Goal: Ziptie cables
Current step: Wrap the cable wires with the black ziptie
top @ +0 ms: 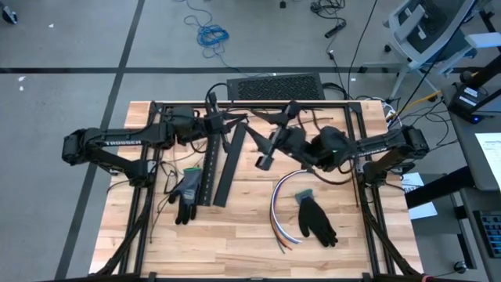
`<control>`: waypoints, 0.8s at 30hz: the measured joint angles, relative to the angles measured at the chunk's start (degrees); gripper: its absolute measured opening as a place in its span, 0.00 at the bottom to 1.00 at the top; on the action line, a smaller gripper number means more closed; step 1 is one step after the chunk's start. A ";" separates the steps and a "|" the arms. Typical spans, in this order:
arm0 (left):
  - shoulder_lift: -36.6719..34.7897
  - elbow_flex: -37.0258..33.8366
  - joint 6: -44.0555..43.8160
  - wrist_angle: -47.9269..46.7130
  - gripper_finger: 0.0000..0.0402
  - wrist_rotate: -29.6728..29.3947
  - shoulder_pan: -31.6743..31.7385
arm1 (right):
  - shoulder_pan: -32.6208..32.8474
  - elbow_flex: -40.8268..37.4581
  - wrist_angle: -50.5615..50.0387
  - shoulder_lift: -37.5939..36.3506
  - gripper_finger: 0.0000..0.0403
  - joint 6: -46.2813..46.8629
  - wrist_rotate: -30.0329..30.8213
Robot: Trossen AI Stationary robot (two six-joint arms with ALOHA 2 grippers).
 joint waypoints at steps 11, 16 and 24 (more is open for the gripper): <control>0.31 -0.02 46.33 -4.20 0.00 -9.42 -3.37 | -0.18 0.02 -6.82 -11.19 0.43 14.23 20.92; 2.15 -0.02 60.26 -4.83 0.00 -14.71 -9.49 | -4.55 0.02 -36.74 -16.18 0.43 45.33 15.22; 4.86 -0.04 63.91 -5.59 0.00 -14.81 -18.01 | -12.04 0.02 -52.60 -13.60 0.43 66.85 -2.74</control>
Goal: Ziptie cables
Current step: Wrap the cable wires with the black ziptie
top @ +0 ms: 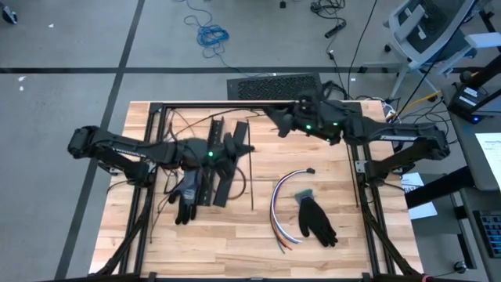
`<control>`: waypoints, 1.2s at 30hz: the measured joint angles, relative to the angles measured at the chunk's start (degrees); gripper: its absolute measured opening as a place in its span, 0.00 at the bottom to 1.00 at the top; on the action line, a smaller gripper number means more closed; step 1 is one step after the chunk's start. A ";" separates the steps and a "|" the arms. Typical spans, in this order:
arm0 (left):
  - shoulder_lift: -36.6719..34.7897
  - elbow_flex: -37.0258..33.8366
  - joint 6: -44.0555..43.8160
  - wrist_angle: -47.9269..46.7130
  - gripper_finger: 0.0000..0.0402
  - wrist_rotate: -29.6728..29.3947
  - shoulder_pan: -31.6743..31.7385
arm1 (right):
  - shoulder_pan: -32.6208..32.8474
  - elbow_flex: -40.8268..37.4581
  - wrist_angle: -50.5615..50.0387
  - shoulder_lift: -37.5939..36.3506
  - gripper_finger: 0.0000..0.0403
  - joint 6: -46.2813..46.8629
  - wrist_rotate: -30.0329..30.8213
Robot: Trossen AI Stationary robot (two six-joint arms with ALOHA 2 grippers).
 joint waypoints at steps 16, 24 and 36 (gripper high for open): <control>0.71 0.00 3.28 -7.19 0.00 -7.33 -6.23 | -1.73 0.00 -16.17 6.45 0.45 -0.65 -11.07; 0.71 0.00 2.80 -7.19 0.00 -7.09 -6.23 | -1.70 0.00 -19.70 6.49 0.45 -1.27 -11.07; 0.71 0.00 -18.31 -1.29 0.00 -3.93 -3.87 | -1.68 0.00 -27.68 6.49 0.45 -20.98 -4.57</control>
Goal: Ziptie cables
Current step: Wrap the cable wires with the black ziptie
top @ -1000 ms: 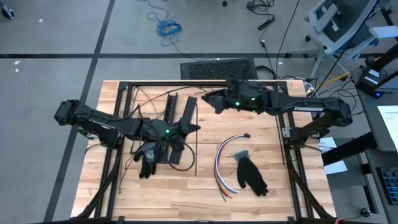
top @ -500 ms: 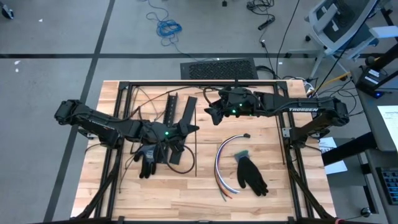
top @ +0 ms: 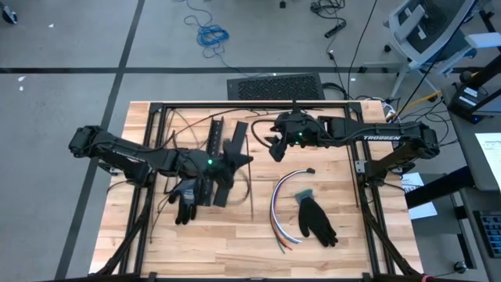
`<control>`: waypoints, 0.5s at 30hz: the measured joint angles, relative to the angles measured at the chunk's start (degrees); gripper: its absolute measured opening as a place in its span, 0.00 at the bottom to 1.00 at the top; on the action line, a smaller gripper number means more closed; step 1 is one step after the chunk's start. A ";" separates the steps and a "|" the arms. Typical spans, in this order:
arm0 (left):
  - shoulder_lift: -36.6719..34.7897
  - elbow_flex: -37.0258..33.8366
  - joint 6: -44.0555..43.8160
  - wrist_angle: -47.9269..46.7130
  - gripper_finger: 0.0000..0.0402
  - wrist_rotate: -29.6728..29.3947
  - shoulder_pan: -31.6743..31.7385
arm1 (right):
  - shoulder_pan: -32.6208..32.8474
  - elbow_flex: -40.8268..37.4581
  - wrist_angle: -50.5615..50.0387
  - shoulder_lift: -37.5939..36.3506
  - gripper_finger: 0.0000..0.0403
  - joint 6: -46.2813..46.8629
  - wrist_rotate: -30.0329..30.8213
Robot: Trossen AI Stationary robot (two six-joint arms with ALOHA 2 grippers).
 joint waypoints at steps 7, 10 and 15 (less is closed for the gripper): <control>-1.86 -0.02 -37.86 8.90 0.00 0.95 7.60 | 0.00 0.00 -3.23 0.00 0.45 -9.00 2.68; -3.35 -0.02 -54.93 7.55 0.00 2.15 11.65 | 0.02 0.00 -4.58 0.00 0.45 -12.10 2.62; -3.84 0.00 -65.72 7.03 0.00 10.71 15.31 | 0.27 0.00 -3.81 0.00 0.45 -16.07 1.36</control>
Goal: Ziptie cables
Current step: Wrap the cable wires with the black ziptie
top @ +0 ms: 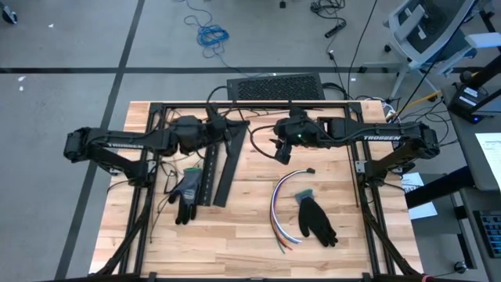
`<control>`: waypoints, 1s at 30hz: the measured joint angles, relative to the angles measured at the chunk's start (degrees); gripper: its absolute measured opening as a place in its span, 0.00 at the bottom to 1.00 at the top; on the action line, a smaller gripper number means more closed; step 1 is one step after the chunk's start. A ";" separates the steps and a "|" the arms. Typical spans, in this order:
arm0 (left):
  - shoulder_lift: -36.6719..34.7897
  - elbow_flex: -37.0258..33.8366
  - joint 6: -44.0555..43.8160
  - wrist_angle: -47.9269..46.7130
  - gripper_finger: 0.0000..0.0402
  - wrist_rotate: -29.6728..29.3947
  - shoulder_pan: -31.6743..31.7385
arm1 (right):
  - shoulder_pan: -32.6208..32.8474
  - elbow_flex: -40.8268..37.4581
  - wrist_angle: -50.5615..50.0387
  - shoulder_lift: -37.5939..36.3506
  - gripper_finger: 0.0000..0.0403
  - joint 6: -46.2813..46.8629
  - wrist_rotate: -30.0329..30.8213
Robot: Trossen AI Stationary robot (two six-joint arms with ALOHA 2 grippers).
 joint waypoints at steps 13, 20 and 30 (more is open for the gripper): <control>-3.00 0.02 -2.89 -15.71 0.00 24.80 6.58 | 0.43 0.00 -0.97 0.00 0.45 -7.34 -4.65; -3.15 0.02 -1.44 -19.61 0.00 31.14 10.74 | 0.45 0.00 -1.56 -0.02 0.45 -8.71 -7.71; -5.01 -3.95 1.68 -29.07 0.00 21.30 8.22 | -0.12 0.00 -9.96 -2.86 0.45 -6.05 -2.88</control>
